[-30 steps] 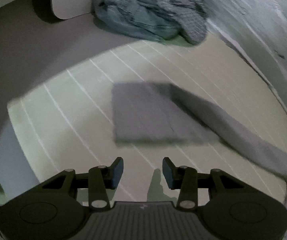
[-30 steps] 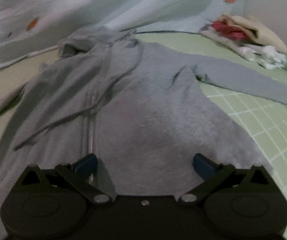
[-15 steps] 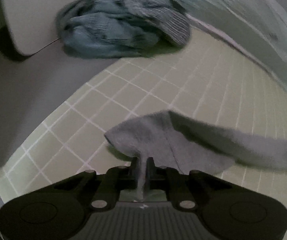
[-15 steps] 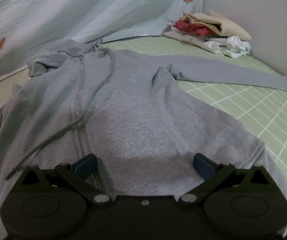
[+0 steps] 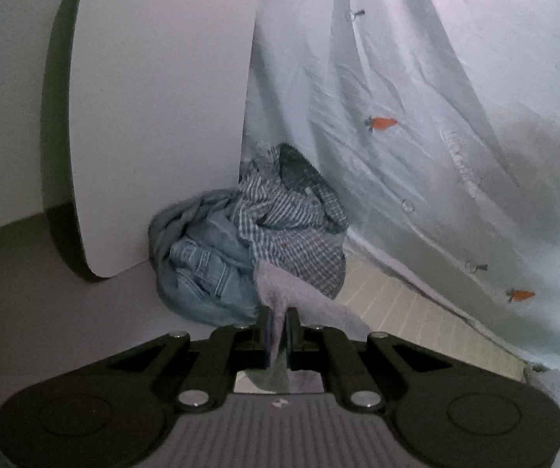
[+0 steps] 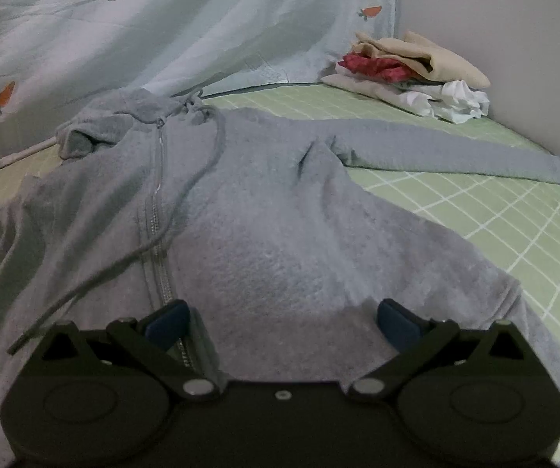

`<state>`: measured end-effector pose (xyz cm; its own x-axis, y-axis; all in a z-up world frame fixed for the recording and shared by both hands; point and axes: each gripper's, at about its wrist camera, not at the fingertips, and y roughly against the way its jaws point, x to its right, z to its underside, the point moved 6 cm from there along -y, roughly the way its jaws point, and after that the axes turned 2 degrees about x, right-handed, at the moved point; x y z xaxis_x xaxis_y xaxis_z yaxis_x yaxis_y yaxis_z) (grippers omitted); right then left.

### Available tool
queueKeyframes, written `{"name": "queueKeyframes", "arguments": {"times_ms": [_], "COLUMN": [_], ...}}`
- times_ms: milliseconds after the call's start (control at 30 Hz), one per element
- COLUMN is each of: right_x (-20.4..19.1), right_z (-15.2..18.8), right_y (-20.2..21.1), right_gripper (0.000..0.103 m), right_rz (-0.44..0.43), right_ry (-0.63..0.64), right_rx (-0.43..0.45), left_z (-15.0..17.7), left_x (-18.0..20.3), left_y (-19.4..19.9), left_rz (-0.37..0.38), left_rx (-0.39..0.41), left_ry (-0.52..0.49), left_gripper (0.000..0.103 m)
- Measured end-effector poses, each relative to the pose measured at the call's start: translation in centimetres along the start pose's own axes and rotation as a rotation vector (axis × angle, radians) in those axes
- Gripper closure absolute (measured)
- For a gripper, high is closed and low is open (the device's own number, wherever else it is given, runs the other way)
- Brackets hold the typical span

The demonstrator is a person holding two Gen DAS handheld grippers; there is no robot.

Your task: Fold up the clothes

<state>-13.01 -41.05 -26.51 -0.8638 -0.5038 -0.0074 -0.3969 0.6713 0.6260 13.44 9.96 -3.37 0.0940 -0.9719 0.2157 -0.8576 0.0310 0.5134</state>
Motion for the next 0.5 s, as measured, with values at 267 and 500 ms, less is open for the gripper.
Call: {"name": "queueKeyframes", "arguments": {"times_ms": [267, 500], "right_x": [0.2, 0.2], "right_z": [0.0, 0.0], "right_y": [-0.1, -0.3], "right_gripper": [0.000, 0.000], "right_rz": [-0.003, -0.003], "right_ry": [0.002, 0.005], "right_rx": [0.007, 0.004], "left_z": [3.5, 10.5], "left_x": [-3.1, -8.1], "left_y": [-2.0, -6.2], "left_rz": [-0.088, -0.298], "left_rx": [-0.137, -0.336], "left_ry": [0.055, 0.117], "left_gripper": [0.096, 0.095]}}
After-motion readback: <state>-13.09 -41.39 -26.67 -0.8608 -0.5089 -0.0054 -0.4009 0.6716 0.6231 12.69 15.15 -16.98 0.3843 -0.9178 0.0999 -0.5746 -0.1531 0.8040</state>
